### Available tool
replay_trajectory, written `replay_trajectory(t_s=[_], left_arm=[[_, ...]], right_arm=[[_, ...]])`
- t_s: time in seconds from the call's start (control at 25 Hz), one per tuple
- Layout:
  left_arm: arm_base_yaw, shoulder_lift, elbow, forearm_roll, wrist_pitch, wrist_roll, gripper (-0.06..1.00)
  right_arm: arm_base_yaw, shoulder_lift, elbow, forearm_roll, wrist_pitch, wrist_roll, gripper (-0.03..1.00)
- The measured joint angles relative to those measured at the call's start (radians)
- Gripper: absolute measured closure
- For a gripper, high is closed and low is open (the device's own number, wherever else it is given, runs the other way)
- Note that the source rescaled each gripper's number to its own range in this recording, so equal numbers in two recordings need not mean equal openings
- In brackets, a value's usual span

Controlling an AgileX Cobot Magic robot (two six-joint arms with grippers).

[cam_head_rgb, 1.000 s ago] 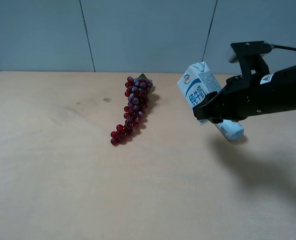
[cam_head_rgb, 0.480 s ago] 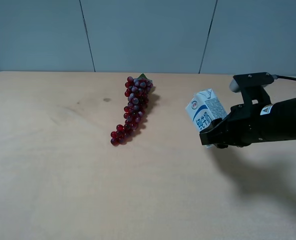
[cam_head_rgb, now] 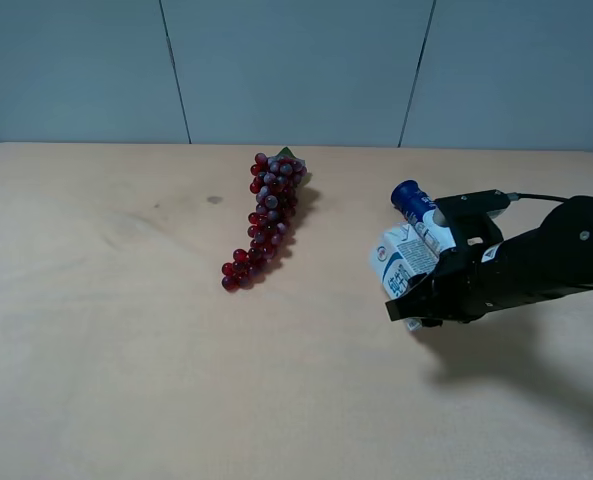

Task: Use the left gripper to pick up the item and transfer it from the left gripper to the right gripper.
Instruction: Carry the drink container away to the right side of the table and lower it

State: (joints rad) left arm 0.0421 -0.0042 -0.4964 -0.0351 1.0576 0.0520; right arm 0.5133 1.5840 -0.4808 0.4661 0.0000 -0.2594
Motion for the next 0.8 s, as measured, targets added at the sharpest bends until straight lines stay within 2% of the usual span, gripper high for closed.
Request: replay_trajectory(t_s=[0.8], left_arm=[[0.000,0.000,0.000,0.000,0.000,0.000,0.06]], right_arm=[[0.000,0.025,0.000,0.001,-0.028,0.003,0.97]])
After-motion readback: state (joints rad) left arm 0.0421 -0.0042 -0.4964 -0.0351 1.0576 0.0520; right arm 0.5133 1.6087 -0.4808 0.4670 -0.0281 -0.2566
